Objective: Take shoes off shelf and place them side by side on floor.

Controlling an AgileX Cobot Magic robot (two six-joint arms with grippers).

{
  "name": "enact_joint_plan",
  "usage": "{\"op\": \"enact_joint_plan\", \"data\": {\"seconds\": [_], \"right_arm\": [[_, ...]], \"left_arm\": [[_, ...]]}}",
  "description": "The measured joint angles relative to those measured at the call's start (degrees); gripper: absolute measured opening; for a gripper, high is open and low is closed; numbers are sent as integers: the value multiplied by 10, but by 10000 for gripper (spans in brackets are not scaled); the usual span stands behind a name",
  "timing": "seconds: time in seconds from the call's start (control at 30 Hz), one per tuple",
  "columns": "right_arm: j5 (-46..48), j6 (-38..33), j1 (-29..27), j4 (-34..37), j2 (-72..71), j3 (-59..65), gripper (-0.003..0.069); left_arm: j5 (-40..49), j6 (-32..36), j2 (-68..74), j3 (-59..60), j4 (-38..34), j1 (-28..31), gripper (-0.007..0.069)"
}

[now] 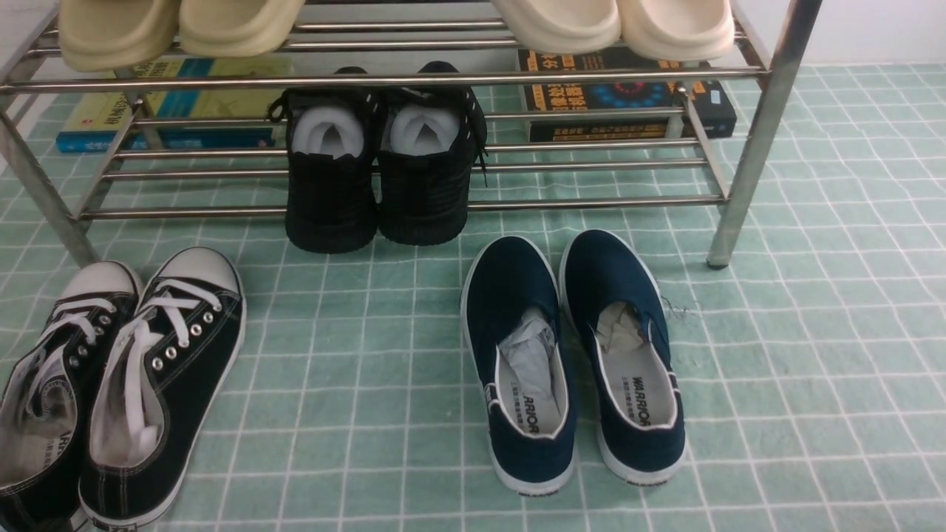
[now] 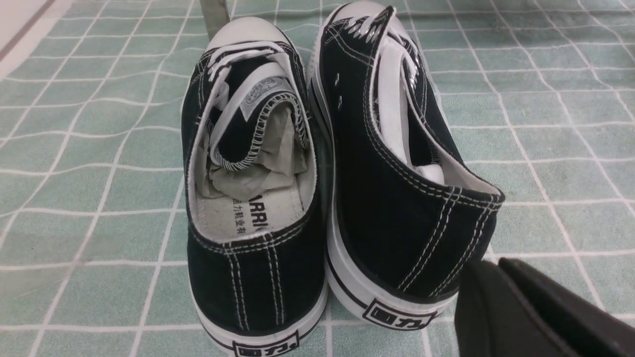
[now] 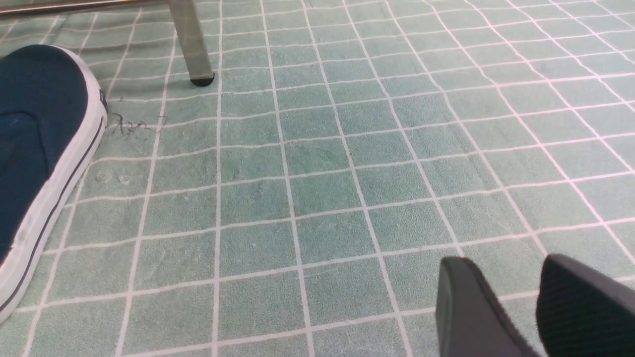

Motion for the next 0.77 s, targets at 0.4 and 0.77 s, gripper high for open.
{"op": "enact_joint_plan", "data": {"seconds": [0.4,0.77], "right_arm": [[0,0,0,0,0,0,237],[0,0,0,0,0,0,237]], "left_arm": [[0,0,0,0,0,0,56],[0,0,0,0,0,0,71]]}}
